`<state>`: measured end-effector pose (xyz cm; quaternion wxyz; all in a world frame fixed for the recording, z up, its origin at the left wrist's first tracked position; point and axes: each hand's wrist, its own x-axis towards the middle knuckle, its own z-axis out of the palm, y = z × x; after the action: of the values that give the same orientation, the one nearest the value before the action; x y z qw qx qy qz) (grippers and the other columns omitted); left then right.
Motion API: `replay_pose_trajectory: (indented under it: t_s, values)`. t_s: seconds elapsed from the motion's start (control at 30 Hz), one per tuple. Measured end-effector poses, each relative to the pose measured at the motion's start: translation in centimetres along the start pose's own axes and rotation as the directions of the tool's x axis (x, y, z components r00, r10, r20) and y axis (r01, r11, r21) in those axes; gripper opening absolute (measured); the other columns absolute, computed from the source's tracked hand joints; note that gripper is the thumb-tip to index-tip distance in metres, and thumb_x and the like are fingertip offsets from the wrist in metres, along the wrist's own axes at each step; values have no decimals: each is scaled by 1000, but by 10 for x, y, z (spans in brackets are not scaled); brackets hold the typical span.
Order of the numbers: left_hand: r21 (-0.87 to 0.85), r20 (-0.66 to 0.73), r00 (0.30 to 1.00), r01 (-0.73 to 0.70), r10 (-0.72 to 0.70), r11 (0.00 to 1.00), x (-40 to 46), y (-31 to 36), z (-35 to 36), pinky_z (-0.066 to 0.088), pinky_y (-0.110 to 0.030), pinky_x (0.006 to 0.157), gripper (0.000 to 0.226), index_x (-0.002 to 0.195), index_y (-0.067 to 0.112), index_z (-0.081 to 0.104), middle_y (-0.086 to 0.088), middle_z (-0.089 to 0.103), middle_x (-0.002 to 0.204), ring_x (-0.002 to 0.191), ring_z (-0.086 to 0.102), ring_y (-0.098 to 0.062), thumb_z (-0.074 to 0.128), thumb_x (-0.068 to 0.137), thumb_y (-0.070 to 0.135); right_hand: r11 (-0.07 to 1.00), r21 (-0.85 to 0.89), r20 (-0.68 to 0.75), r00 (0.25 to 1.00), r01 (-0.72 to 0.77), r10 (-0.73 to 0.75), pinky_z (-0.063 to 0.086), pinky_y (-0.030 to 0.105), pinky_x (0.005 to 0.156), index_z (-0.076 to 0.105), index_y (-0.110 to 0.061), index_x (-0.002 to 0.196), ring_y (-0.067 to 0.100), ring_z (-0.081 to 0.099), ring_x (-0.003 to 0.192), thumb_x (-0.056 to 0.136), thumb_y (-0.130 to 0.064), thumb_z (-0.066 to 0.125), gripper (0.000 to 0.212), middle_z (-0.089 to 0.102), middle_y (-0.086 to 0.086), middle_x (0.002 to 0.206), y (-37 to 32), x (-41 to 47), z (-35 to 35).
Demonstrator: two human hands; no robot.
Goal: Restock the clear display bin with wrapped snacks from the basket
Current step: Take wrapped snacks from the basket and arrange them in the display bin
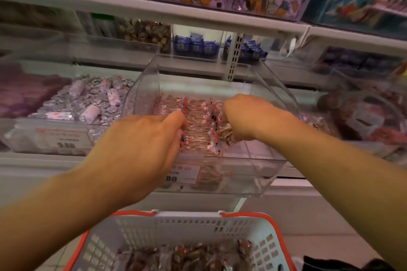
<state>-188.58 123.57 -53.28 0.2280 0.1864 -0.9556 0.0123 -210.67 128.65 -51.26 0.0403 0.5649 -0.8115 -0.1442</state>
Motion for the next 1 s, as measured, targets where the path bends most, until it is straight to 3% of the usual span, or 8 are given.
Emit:
replay_pose_trajectory:
  t_s: [0.27, 0.4, 0.5, 0.63, 0.73, 0.9, 1.0]
  values:
    - [-3, -38, 999, 15, -16, 1000, -1, 1, 3, 34, -33, 54, 29, 106, 28, 52, 3, 68, 77, 66, 62, -26, 27, 95, 37, 1000, 10, 124, 992, -18, 17, 32, 26, 44, 42, -17, 65, 16, 46, 56, 88, 0, 60, 34, 47, 3, 71, -6, -1, 13]
    - [-10, -58, 998, 25, -25, 1000, 1, 2, 5, 31, -34, 56, 23, 110, 29, 49, 1, 69, 81, 71, 63, -28, 31, 99, 36, 999, 33, 79, 996, -34, 31, 43, 31, 59, 44, -18, 67, 22, 54, 67, 84, -4, 68, 33, 50, 3, 76, -7, -2, 9]
    - [14, -61, 998, 33, -32, 999, 2, 0, 7, 29, -34, 58, 25, 112, 30, 46, 1, 69, 85, 74, 63, -28, 28, 97, 38, 999, 32, 16, 999, -43, 42, 40, 34, 58, 43, -18, 69, 25, 53, 72, 80, -7, 74, 34, 46, 2, 73, -3, -7, 2]
    - [-1, -68, 997, 21, -21, 1000, 3, -2, 9, 32, -34, 57, 23, 109, 30, 46, 1, 67, 82, 71, 62, -26, 28, 97, 39, 998, 49, -81, 996, -44, 48, 39, 35, 64, 35, -20, 63, 28, 47, 72, 81, 5, 62, 41, 35, 1, 67, 0, -11, -3]
    - [-16, -77, 997, 9, -10, 1000, 3, -3, 7, 32, -34, 57, 23, 108, 29, 47, 1, 67, 82, 71, 62, -27, 29, 97, 38, 998, 55, -61, 997, -36, 40, 39, 35, 64, 35, -17, 61, 30, 48, 71, 82, 6, 59, 40, 36, 3, 66, -3, -14, -1]
    - [-219, -134, 990, 5, -35, 976, 3, 3, -4, 49, -39, 67, 18, 105, 23, 55, 4, 66, 86, 76, 61, -22, 42, 96, 31, 990, 139, -133, 990, -17, 36, 55, 38, 71, 61, -11, 70, 28, 61, 73, 85, 3, 65, 20, 56, 5, 70, -3, -20, -15]
    - [-190, -256, 960, -167, 115, 968, -9, 2, -17, 50, -38, 56, 13, 91, 21, 60, 8, 58, 70, 61, 56, -15, 51, 91, 30, 974, 217, -259, 966, 68, -10, 58, 38, 74, 74, -14, 79, 21, 68, 72, 87, -16, 74, 8, 69, 3, 76, -2, -40, -34]
